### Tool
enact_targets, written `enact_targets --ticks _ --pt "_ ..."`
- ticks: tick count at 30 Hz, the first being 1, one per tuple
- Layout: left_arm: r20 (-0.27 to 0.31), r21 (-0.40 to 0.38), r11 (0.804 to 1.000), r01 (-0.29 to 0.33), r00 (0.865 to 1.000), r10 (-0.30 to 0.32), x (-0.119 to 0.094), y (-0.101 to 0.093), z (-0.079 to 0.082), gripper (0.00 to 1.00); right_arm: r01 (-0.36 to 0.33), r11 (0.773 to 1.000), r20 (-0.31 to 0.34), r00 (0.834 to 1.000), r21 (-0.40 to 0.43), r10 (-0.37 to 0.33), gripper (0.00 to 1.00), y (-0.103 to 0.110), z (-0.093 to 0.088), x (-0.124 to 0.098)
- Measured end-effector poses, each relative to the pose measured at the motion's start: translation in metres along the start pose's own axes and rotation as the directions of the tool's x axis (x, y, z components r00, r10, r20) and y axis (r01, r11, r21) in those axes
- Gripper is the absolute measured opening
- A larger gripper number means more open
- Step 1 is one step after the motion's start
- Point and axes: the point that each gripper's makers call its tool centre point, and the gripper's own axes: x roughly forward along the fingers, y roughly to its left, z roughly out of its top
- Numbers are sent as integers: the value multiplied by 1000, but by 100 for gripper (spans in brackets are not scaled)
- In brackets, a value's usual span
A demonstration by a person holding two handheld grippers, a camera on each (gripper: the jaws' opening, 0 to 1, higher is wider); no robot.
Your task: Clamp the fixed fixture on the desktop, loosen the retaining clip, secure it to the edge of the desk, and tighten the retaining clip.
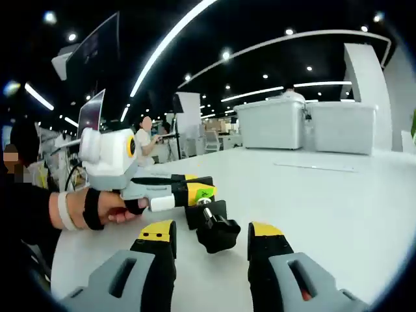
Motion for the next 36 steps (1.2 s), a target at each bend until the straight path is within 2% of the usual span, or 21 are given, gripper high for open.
enact_targets --ticks 2,4,6,7,10,15,17,19,22,24,25,26,27,29,30,32,34,35,36 --pt "0 3 1000 -1 1000 1 0 0 0 6 17 992 19 1000 128 -20 38 -7 4 -1" --pt "0 1 1000 -1 1000 1 0 0 0 6 8 967 2 1000 255 -9 31 -10 3 -1" --pt "0 1 1000 -1 1000 1 0 1 0 6 -1 941 -40 999 338 15 24 -5 -5 0" --pt "0 1 1000 -1 1000 1 0 1 0 6 11 925 -78 997 379 21 23 -3 -12 1" --pt "-1 0 1000 0 1000 0 1 1 0 6 5 935 -61 998 354 17 25 -2 -9 2" --pt "-1 1 1000 0 1000 0 1 1 1 6 10 906 -74 997 423 23 24 -2 -12 2" --pt "0 0 1000 1 1000 -1 1 1 1 6 11 908 -74 997 419 22 23 -2 -12 2" --pt "-1 0 1000 0 1000 0 1 1 1 6 19 934 -64 998 357 5 23 -1 -10 2" --pt "0 0 1000 -1 1000 1 1 2 1 6 14 980 -51 999 197 -4 22 4 -7 1" --pt "0 0 1000 -1 1000 1 1 2 1 6 18 996 -51 999 87 -13 22 6 -6 1" --pt "-1 0 1000 -2 1000 2 1 2 1 6 19 1000 -48 999 5 -19 22 8 -4 1" --pt "-1 1 1000 -2 1000 2 1 2 1 6 23 995 -44 999 -100 -28 22 9 -3 2" --pt "0 0 1000 -2 1000 2 1 2 1 6 28 985 -35 999 -171 -34 22 10 -2 2" --pt "0 0 1000 -4 1000 4 1 2 1 6 38 962 -23 999 -272 -46 22 13 -2 2" --pt "0 0 1000 -4 1000 4 1 2 1 6 41 952 -13 999 -305 -48 22 15 -2 1" --pt "1 1 1000 -5 1000 5 1 2 1 6 46 945 -3 999 -323 -49 22 15 -3 1" --pt "1 2 1000 -5 1000 5 1 2 1 6 58 903 12 998 -425 -59 22 17 -1 1" --pt "0 3 1000 -5 1000 5 1 2 1 6 69 865 24 998 -497 -66 22 19 -1 1" --pt "0 3 1000 -5 1000 5 1 2 1 6 74 850 29 997 -521 -69 22 19 -1 1"
